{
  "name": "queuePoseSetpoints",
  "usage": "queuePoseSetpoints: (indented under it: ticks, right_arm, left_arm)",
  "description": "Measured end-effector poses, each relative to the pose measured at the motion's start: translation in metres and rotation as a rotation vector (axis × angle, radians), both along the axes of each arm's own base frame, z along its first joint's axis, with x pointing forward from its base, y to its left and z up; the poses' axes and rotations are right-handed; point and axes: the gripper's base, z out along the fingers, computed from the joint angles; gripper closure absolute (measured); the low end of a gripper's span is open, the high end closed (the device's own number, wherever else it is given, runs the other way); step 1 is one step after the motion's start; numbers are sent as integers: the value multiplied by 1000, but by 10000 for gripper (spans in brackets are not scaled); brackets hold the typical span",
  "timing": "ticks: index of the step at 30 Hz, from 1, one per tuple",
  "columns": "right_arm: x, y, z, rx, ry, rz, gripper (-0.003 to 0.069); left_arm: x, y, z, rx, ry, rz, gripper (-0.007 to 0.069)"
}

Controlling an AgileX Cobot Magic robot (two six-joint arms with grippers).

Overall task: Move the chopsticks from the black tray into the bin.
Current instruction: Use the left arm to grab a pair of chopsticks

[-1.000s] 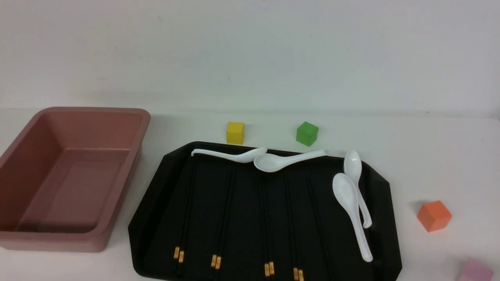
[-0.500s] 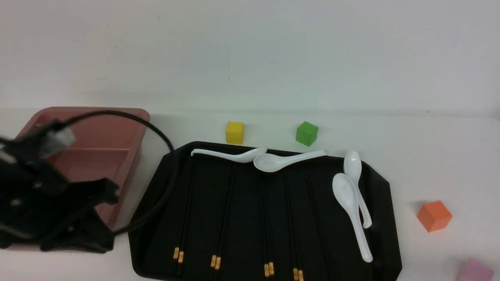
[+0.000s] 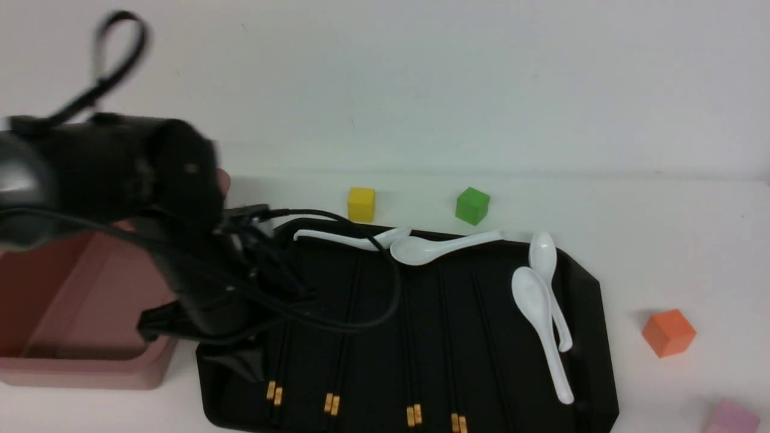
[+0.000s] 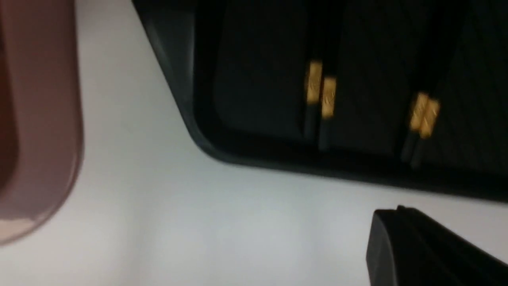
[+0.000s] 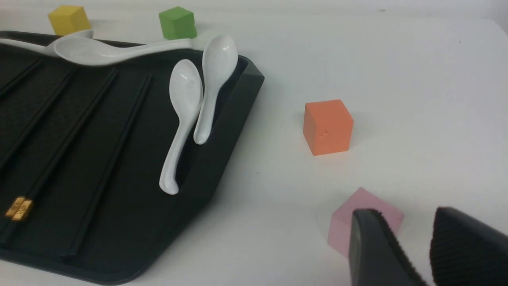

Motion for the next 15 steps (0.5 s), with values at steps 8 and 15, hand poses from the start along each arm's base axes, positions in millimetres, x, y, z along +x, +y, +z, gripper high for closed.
queuePoseSetpoints:
  ticks: [8, 15]
  right_arm:
    - [0, 0, 0, 0, 0, 0, 419]
    - [0, 0, 0, 0, 0, 0, 419]
  left_arm:
    - [36, -16, -31, 68, -1, 13, 510]
    - [56, -20, -53, 98, -55, -12, 349]
